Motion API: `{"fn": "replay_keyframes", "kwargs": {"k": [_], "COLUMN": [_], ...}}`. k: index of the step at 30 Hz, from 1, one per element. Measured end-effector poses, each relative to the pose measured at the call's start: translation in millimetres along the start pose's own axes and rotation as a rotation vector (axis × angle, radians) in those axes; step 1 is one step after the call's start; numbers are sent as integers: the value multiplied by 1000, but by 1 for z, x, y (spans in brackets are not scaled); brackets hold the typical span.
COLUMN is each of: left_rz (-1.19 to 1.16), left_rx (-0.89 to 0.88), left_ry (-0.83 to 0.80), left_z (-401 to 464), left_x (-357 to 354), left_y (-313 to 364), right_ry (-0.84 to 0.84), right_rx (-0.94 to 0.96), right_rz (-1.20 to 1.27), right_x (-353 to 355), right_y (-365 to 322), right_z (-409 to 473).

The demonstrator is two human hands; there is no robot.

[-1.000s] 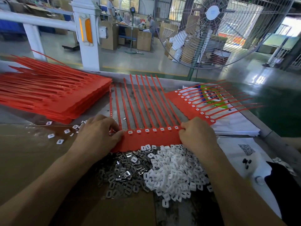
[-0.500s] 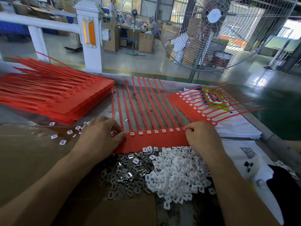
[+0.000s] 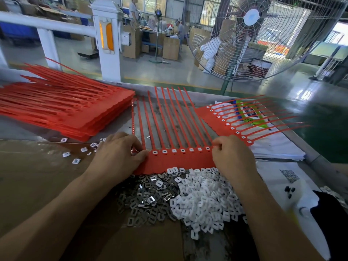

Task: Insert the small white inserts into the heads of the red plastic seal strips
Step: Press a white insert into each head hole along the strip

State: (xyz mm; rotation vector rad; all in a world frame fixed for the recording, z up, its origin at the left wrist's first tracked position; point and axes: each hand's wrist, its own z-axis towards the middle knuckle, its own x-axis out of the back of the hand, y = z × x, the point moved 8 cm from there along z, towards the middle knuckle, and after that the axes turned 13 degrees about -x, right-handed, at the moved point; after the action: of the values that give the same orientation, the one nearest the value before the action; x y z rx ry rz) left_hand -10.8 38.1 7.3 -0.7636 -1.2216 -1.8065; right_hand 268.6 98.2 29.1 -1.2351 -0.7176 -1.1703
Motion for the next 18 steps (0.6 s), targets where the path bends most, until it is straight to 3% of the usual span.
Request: {"fn": "replay_keyframes", "kwargs": {"k": [2, 4, 6, 11, 18], "left_rz": [1, 5, 8, 21, 12], "left_rx": [-1, -1, -2, -7, -8], "left_ry": [0, 7, 6, -2, -4], "left_z": [0, 0, 1, 2, 2], "left_x": [-1, -1, -2, -3, -3], "left_y": [-1, -1, -2, -2, -2], "right_ry": [-50, -238, -377, -497, -562], "right_rx": [90, 237, 397, 626, 523], "right_rz": [227, 361, 368, 271, 285], "right_x": [3, -3, -10, -21, -23], "right_y": [-13, -34, -54, -78, -67], "right_z": [-5, -19, -36, -61, -55]}}
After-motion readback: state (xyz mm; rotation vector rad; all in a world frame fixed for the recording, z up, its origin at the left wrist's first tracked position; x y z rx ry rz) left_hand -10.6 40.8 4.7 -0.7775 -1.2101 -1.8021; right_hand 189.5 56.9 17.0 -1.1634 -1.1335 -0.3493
